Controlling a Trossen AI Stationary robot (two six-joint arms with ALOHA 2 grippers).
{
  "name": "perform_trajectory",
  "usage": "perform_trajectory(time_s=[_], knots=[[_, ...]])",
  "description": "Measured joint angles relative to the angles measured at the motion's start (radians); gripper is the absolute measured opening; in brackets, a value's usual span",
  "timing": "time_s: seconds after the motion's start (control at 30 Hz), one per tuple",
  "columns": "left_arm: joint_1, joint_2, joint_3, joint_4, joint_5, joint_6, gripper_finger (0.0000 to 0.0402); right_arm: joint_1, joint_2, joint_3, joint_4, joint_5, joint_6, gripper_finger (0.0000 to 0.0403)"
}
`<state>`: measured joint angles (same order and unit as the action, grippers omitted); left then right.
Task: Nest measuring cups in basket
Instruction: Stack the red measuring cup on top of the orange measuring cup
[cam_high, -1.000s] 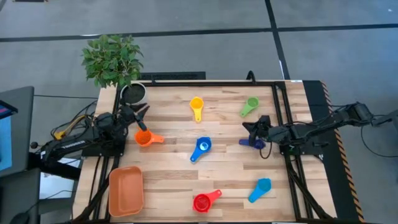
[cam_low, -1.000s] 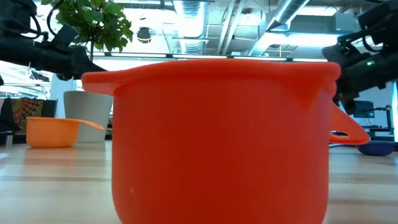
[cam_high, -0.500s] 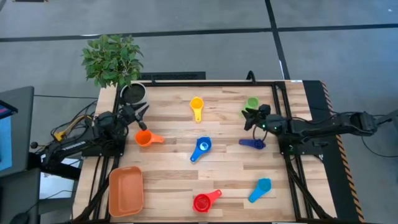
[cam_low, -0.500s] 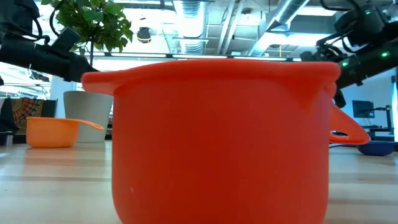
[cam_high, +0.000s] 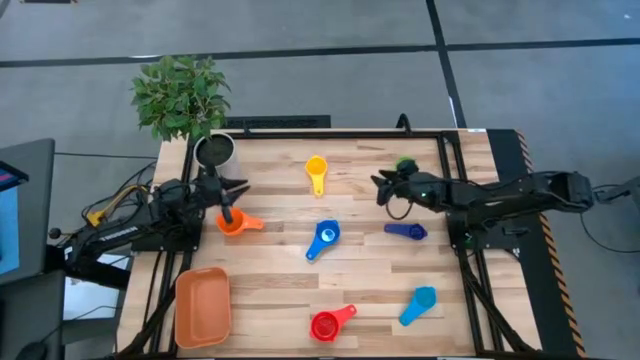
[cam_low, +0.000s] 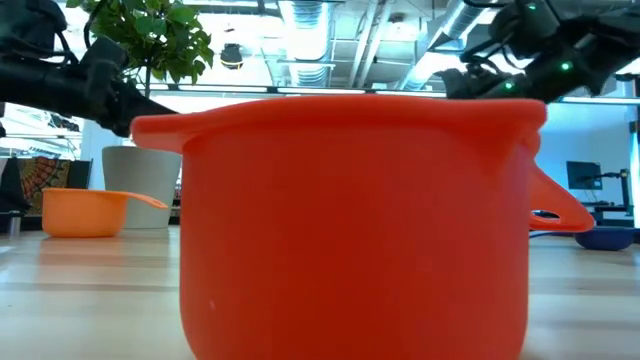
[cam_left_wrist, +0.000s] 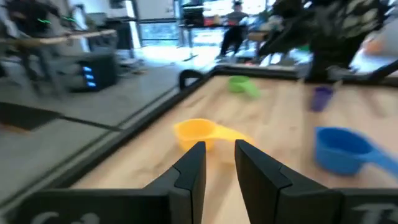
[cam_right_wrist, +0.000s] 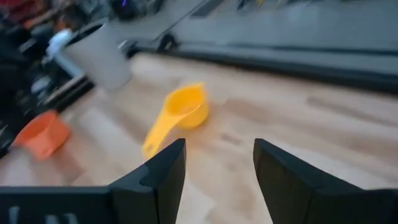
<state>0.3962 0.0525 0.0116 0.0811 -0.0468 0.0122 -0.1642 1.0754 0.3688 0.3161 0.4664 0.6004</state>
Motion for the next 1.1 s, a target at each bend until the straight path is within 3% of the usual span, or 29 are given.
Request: perform_trajectory(time_s=[0.17, 0.37, 0.57, 0.7, 0.9, 1.1], knots=[[-0.024, -0.001, 0.020, -0.012, 0.128, -0.079, 0.0077, 0.111, 0.109, 0.098, -0.029, -0.116, -0.070, 0.0197], [-0.120, 0.015, 0.021, -0.021, 0.117, -0.149, 0.0077, 0.267, 0.258, 0.233, -0.049, -0.128, -0.178, 0.0185], [-0.290, 0.057, 0.022, -0.017, 0.016, -0.238, 0.0077, 0.387, 0.398, 0.343, -0.087, -0.131, -0.194, 0.0174], [-0.431, 0.104, 0.023, 0.006, -0.116, -0.258, 0.0077, 0.436, 0.474, 0.398, -0.087, -0.131, -0.194, 0.0171], [-0.596, 0.199, 0.024, 0.171, -0.274, -0.209, 0.0077, 0.450, 0.541, 0.460, -0.089, -0.129, -0.242, 0.0173], [-0.687, 0.310, 0.025, 0.284, -0.334, -0.198, 0.0082, 0.435, 0.582, 0.533, -0.094, -0.129, -0.264, 0.0175]])
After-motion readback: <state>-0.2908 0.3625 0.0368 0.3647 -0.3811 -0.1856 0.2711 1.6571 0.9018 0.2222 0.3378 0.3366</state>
